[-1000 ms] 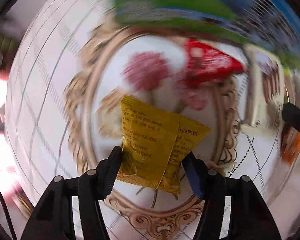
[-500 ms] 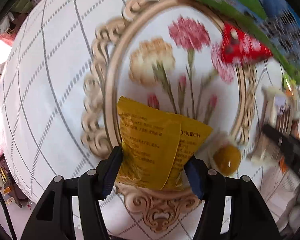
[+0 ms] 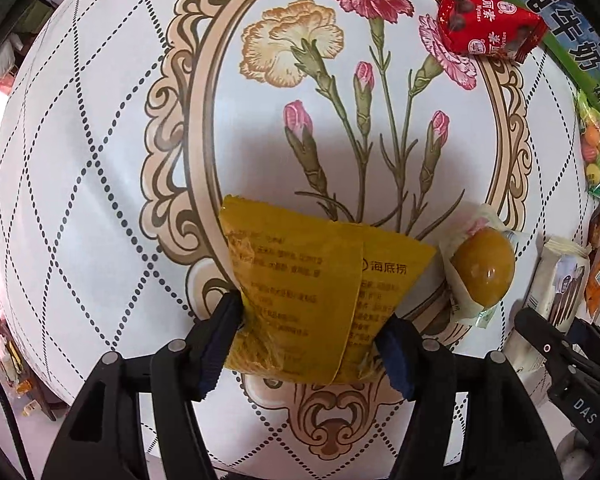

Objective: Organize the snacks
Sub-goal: 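Grasp the yellow Haidilao bag with left tool while right tool grasps Franzzi pack, then carry both packs into the box and open both tools, then lift both tools out of the box back toward the snacks, then grasp the brown cookie pack with left tool while right tool grasps orange pack, then carry both packs into the box and open both tools, then lift both tools out of the box back toward the snacks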

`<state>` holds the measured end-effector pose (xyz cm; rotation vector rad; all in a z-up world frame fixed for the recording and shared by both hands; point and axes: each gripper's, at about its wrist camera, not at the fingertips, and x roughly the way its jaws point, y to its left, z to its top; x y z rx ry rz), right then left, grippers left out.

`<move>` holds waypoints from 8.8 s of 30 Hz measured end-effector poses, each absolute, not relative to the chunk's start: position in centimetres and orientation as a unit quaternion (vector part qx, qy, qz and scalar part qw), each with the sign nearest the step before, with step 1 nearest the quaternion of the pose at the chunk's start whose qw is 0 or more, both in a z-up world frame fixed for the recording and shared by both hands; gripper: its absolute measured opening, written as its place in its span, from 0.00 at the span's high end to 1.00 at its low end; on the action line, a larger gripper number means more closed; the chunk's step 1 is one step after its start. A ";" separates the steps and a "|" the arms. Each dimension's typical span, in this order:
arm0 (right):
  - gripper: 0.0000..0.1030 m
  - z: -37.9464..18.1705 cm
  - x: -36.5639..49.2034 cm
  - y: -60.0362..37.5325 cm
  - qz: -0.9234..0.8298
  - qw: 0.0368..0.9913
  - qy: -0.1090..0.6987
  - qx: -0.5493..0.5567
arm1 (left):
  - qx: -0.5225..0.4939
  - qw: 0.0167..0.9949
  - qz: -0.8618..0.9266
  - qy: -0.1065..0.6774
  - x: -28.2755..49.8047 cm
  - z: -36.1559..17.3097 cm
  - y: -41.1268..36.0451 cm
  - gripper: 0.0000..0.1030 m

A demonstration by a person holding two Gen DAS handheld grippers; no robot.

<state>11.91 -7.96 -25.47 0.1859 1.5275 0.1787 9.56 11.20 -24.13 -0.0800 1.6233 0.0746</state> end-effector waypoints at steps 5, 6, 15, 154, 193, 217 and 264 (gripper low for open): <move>0.42 -26.0 11.7 -7.3 0.071 0.720 0.686 0.079 | -0.036 0.689 0.034 0.723 11.1 -24.3 11.2 0.38; 0.42 -25.8 11.6 -7.6 0.071 0.720 0.686 0.077 | -0.036 0.690 0.034 0.722 11.7 -23.8 12.7 0.38; 0.43 -24.3 10.3 -5.8 0.078 0.739 0.667 0.052 | -0.040 0.706 0.021 0.707 9.8 -21.0 12.0 0.54; 0.48 -25.4 11.5 -27.6 -0.062 0.761 0.616 0.192 | 0.234 0.732 -0.144 0.624 15.7 -17.2 -12.9 0.20; 0.45 -29.5 9.3 -17.2 0.067 0.731 0.672 0.099 | -0.012 0.665 -0.061 0.744 10.7 -25.3 -0.9 0.46; 0.60 -22.3 10.2 -16.4 0.105 0.775 0.601 0.164 | -0.087 0.732 -0.141 0.661 13.8 -6.1 -4.5 0.49; 0.06 -10.6 33.0 -18.2 0.058 0.801 0.588 0.094 | -0.081 0.664 -0.085 0.738 37.9 -10.1 -1.7 0.11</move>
